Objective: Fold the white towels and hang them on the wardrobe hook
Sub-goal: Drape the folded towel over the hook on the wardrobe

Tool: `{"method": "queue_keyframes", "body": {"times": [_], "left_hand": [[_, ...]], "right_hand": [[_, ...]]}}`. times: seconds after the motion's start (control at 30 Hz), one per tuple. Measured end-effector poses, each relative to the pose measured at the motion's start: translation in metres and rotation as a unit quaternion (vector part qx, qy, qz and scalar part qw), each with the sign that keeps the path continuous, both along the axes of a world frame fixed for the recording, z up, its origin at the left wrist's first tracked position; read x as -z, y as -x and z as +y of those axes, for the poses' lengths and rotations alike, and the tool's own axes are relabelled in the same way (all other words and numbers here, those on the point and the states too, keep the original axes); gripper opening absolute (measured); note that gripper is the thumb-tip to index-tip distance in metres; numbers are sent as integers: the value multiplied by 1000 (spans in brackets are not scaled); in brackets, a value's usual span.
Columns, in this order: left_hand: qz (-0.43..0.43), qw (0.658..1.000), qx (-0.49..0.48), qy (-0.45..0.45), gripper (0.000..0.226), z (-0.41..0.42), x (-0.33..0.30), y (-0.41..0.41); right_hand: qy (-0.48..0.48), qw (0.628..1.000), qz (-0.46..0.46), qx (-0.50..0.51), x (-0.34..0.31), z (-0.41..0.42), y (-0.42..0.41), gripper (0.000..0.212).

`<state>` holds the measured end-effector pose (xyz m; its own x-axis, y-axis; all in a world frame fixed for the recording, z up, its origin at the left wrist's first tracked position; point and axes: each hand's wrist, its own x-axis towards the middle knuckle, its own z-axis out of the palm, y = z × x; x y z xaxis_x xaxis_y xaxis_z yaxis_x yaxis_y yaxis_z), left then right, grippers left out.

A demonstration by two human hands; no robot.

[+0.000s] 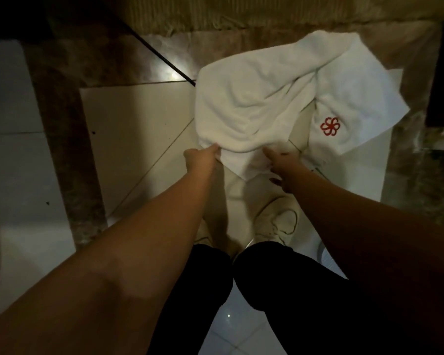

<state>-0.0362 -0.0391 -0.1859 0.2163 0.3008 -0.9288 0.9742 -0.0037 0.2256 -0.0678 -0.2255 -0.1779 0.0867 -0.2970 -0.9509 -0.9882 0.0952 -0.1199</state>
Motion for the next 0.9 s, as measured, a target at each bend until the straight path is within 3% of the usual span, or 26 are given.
{"method": "queue_keyframes", "body": {"times": [0.07, 0.2, 0.27, 0.33, 0.47, 0.57, 0.63, 0.73, 0.9], "left_hand": [[-11, 999, 24, 18, 34, 0, 6, -6], [5, 995, -17, 99, 51, 5, 4, -15], [-3, 990, -61, 126, 33, 9, -28, -20], [-22, 985, -72, 154, 6, 13, -73, -23], [-66, 972, -71, 213, 14, 27, -158, -20], [-85, 965, -84, 234, 9, 34, -232, -21], [-107, 966, -79, 221, 7, 37, -283, -24], [-152, 966, -97, 186, 12, 43, -364, -31], [-245, 958, -102, 112, 22, 69, -490, -29]], "right_hand": [[34, 999, -26, 6, 7, -3, -1, 55], [36, 997, -60, -24, -14, -7, -12, 46], [20, 997, -76, -23, -41, -9, -19, 35], [7, 996, -88, -22, -72, -14, -24, 41], [0, 995, -95, -38, -163, -14, -31, 47], [-7, 991, -130, 2, -235, -9, -37, 30], [-14, 988, -153, 7, -285, -4, -44, 21], [7, 983, -180, -28, -366, 9, -51, 25], [-10, 971, -239, 4, -483, 30, -46, 26]]}}
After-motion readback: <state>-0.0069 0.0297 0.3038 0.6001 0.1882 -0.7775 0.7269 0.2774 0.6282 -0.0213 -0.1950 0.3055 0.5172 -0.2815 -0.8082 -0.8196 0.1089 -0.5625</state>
